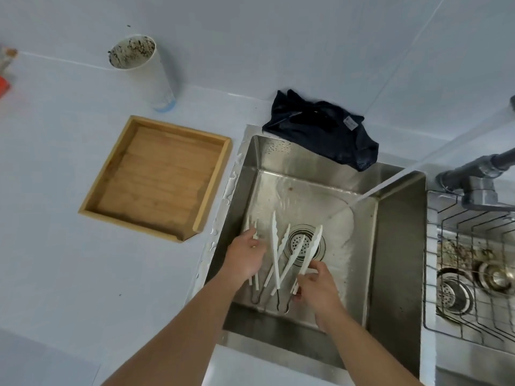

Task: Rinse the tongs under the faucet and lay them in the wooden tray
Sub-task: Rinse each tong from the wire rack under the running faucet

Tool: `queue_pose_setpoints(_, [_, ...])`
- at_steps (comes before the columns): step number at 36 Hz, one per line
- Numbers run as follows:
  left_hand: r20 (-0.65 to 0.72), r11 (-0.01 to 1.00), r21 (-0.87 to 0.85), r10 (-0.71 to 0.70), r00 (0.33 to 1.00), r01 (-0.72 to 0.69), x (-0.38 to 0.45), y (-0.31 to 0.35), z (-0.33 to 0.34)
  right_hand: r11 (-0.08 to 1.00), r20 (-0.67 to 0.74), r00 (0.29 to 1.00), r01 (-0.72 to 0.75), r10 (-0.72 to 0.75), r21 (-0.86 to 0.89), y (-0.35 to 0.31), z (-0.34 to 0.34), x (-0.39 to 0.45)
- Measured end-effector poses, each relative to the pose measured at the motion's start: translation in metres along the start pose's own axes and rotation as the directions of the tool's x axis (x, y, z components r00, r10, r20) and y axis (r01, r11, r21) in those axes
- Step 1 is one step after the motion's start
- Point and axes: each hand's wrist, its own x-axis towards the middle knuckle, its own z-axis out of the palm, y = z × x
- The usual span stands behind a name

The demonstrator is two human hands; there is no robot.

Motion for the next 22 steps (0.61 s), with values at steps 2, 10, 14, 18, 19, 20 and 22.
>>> queue_pose_setpoints(2, [-0.037,0.998,0.069,0.003,0.999,0.0,0.002,-0.003,-0.002,0.999,-0.027,0.999,-0.016,0.017,0.03,0.0,-0.002,0.007])
queue_pose_setpoints(10, [-0.029,0.976,0.21,-0.053,0.998,0.058,0.009,-0.02,-0.005,0.998,-0.034,0.998,-0.055,0.056,0.026,0.011,0.011,0.03])
queue_pose_setpoints(14, [-0.015,0.982,0.152,-0.109,0.994,0.11,0.014,-0.026,-0.003,0.997,-0.032,0.997,-0.071,0.072,0.021,0.016,0.021,0.035])
queue_pose_setpoints(18, [-0.003,0.987,0.09,-0.13,0.991,0.13,0.018,-0.03,0.0,0.994,-0.02,0.996,-0.086,0.088,0.061,0.022,0.03,0.039])
queue_pose_setpoints(19, [-0.005,0.987,0.091,-0.134,0.991,0.133,0.019,-0.032,0.001,0.995,-0.015,0.996,-0.084,0.085,0.053,0.023,0.031,0.04])
queue_pose_setpoints(20, [-0.01,0.986,0.098,-0.136,0.991,0.136,0.02,-0.033,0.002,0.996,-0.007,0.997,-0.077,0.078,0.037,0.024,0.033,0.041])
queue_pose_setpoints(22, [-0.024,0.981,0.131,-0.138,0.99,0.14,0.021,-0.037,0.004,0.998,0.016,0.998,-0.061,0.061,-0.003,0.025,0.037,0.041])
